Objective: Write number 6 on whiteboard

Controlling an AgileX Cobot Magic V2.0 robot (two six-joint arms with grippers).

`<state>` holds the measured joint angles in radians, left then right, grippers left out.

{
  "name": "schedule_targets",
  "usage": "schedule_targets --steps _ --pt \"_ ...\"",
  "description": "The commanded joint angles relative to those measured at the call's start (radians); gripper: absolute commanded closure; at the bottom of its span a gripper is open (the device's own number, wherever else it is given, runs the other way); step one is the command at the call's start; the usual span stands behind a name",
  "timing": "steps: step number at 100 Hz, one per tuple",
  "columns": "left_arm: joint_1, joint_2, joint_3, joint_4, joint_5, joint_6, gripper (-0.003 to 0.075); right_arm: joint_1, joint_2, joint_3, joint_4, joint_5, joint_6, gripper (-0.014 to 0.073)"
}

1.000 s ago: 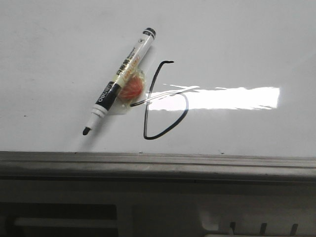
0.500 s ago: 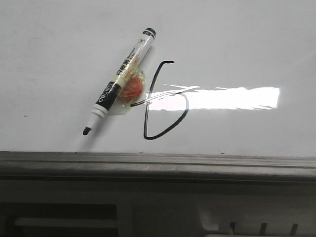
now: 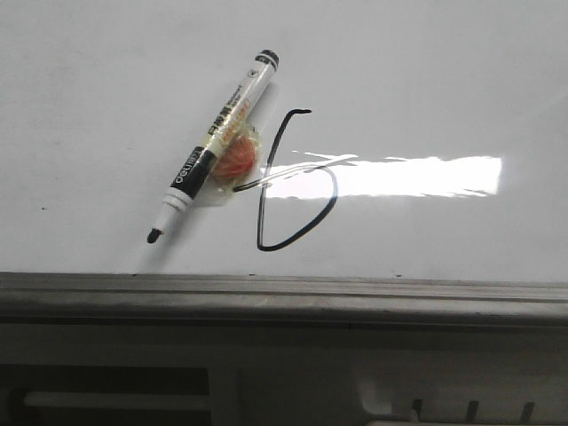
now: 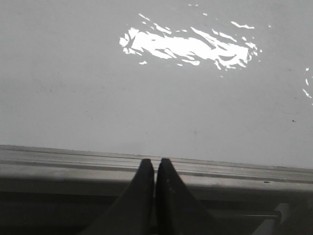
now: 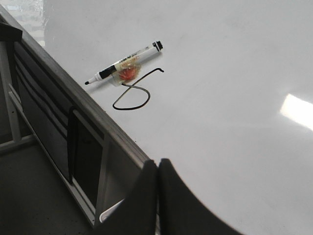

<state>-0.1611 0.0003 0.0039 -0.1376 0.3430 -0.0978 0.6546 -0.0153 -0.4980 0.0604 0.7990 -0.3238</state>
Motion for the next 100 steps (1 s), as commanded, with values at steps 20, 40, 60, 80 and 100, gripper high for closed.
schedule_targets --steps 20,40,60,80,100 --pt "0.000 0.008 0.043 -0.018 -0.037 -0.003 0.0739 -0.006 -0.004 -0.022 -0.002 -0.076 -0.002 0.0647" --pt "0.000 0.008 0.043 -0.018 -0.037 -0.003 0.0739 -0.006 -0.004 -0.021 -0.005 -0.066 -0.002 0.0647" --pt "0.000 0.008 0.043 -0.018 -0.037 -0.003 0.0739 -0.085 -0.008 0.092 -0.102 -0.197 0.268 0.0647" --pt "0.000 0.008 0.043 -0.018 -0.037 -0.003 0.0739 -0.371 -0.006 0.392 -0.195 -0.699 0.491 0.0648" --pt "0.000 0.008 0.043 -0.018 -0.035 -0.003 0.0739 -0.542 -0.014 0.524 -0.199 -0.624 0.491 0.0648"
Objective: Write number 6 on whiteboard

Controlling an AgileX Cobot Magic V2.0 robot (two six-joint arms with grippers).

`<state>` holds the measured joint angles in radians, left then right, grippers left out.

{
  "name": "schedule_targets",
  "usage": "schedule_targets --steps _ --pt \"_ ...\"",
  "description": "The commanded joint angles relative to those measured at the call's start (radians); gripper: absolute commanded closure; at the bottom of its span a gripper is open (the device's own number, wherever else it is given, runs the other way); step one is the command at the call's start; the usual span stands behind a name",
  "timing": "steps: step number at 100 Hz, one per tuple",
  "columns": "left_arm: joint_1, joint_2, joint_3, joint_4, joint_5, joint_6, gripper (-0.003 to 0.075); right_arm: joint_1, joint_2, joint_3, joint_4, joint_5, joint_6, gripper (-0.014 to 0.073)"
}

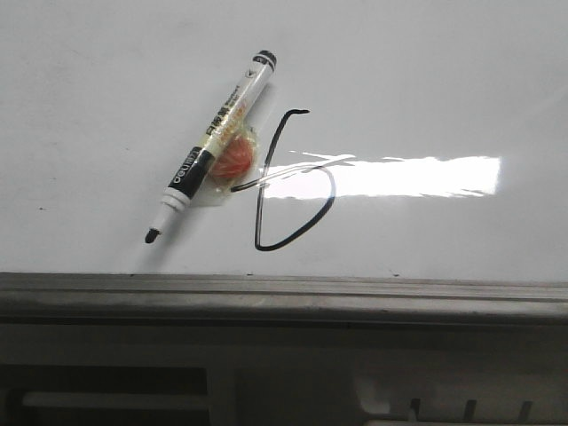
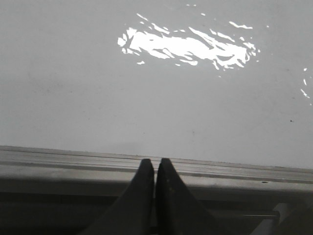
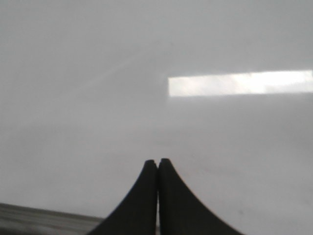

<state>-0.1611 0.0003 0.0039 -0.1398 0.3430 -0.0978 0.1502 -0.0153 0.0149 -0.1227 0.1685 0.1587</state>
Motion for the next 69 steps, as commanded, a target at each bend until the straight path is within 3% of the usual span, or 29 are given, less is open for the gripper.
schedule_targets --steps 1,13,69 --pt "0.000 0.008 0.043 -0.016 -0.035 -0.003 0.0739 -0.039 -0.014 0.011 -0.016 0.012 0.008 0.0648" --pt "0.000 0.008 0.043 -0.016 -0.035 -0.003 0.0739 -0.039 -0.014 0.025 -0.016 0.150 0.008 0.0648" --pt "0.000 0.008 0.043 -0.016 -0.035 -0.003 0.0739 -0.039 -0.014 0.025 -0.016 0.144 0.008 0.0648"
